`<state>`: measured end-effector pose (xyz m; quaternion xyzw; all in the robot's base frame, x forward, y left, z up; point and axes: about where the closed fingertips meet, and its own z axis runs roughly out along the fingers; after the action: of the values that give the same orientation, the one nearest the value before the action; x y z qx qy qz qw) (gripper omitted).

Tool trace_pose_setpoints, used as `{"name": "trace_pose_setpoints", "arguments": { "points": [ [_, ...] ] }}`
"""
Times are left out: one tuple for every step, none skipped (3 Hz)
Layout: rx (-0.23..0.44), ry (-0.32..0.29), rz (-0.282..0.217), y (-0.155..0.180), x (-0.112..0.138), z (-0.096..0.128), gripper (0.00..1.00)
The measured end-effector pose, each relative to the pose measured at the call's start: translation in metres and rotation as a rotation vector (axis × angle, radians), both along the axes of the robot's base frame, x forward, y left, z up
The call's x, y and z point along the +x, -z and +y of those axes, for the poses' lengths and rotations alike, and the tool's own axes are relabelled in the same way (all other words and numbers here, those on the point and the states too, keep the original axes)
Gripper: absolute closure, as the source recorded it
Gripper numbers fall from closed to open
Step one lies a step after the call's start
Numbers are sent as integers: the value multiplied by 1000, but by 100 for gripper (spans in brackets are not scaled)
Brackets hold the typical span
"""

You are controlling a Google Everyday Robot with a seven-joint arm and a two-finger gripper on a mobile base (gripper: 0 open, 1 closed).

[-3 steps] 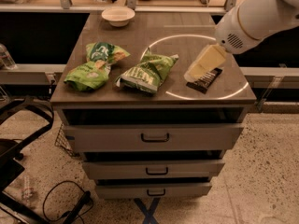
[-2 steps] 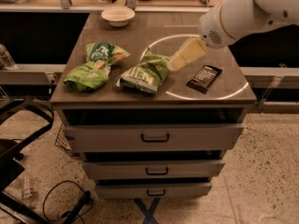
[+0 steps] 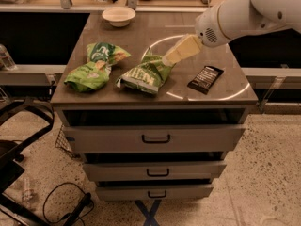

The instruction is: Move green jalapeno chip bag near paper bowl

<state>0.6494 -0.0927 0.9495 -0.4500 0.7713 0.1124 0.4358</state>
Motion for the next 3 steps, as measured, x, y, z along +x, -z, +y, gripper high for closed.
{"name": "trace_pose_setpoints", "arguments": {
  "points": [
    [0,3,28,31,3,27,0],
    [27,-12,84,80,9,67,0],
    [38,-32,109,112,11,97,21]
  ]
}}
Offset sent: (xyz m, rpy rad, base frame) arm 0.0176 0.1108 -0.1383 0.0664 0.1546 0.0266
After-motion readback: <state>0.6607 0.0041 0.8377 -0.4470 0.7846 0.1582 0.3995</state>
